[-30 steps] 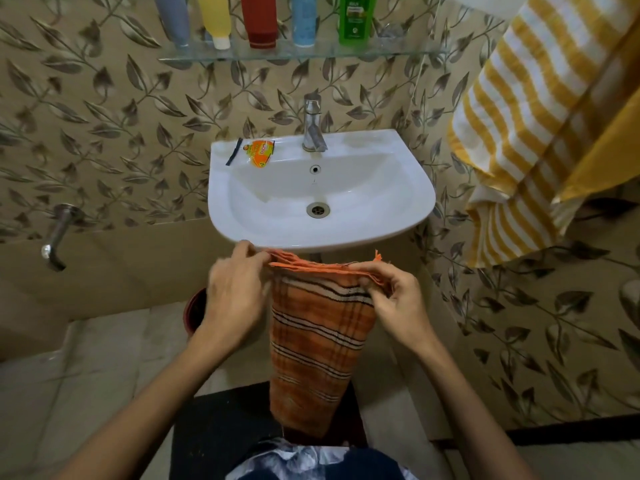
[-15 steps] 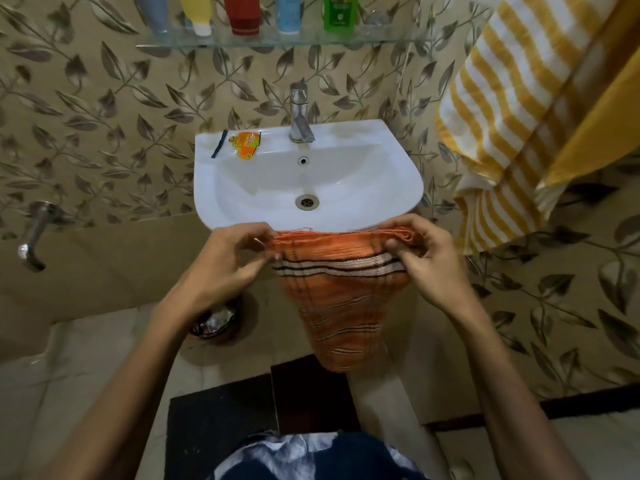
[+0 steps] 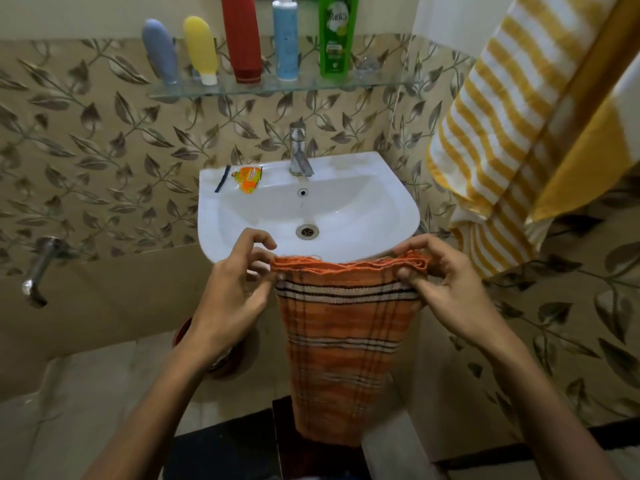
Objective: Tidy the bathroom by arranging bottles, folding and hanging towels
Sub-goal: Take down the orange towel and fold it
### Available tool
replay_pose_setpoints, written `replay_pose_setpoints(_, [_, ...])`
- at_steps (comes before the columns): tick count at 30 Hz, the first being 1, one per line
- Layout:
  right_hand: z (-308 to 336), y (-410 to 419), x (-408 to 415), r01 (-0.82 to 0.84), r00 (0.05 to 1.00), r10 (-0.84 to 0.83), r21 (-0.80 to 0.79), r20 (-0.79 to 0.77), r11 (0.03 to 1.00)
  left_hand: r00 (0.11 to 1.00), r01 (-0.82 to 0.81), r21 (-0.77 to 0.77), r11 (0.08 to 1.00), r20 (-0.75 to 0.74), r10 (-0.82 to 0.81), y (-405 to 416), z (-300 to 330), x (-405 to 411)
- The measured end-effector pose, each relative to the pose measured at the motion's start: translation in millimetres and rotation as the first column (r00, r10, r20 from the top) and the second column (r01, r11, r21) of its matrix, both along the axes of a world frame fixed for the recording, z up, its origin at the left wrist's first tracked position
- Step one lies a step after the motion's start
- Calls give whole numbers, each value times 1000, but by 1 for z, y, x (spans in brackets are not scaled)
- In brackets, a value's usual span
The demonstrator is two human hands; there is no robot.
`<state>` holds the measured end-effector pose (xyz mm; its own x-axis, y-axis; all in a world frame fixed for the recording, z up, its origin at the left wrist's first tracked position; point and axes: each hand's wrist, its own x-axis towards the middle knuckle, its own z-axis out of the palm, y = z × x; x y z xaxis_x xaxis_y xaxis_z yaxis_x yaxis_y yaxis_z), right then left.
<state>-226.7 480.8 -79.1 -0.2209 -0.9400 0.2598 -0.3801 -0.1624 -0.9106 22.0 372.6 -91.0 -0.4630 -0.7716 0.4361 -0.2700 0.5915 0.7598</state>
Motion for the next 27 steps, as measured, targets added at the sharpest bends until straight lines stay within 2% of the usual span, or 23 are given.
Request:
replay_pose_setpoints(4, [11,-12,-14,-42,998,45,77,-35,996,1000,-4,43,999,29,3,-7,8,-9])
replay_pose_setpoints(6, [17,-15,-19,-59,997,61,42,-55,997,1000,-13,9,1000,18,13,-10,13,-10])
replay_pose_setpoints(8, [24,-20,-19,-43,999,44,-8,17,999,997,-61,-12,998,-58,60,-13,19,-13])
replay_pose_setpoints(10, [21,-27,-19,-25,999,24,26,31,999,994,-88,40,995,-69,90,-18,17,-17])
replay_pose_setpoints(13, [3,-28,-17,3,998,2,71,-66,997,996,-87,116,989,-11,89,-13,-2,-19])
replay_pose_setpoints(16, [-12,-16,-17,-18,999,14,117,35,993,994,-96,154,983,-41,103,-3,-16,-10])
replay_pose_setpoints(19, [-16,-7,-16,-60,997,65,105,-47,993,993,-96,157,983,-47,105,0,-20,-6])
replay_pose_setpoints(20, [-14,-5,-15,-50,994,57,71,-94,996,994,-86,137,987,-53,94,1,-19,-6])
replay_pose_setpoints(22, [-4,0,-10,2,976,-9,-30,-217,1000,995,-83,-37,996,-51,81,5,-12,-7])
replay_pose_setpoints(24, [4,4,-3,58,962,-92,-134,-258,989,991,-122,-242,963,-75,107,10,-2,-10])
replay_pose_setpoints(27, [16,9,9,54,916,-155,-268,-371,962,984,-133,-406,904,-162,72,14,13,-20])
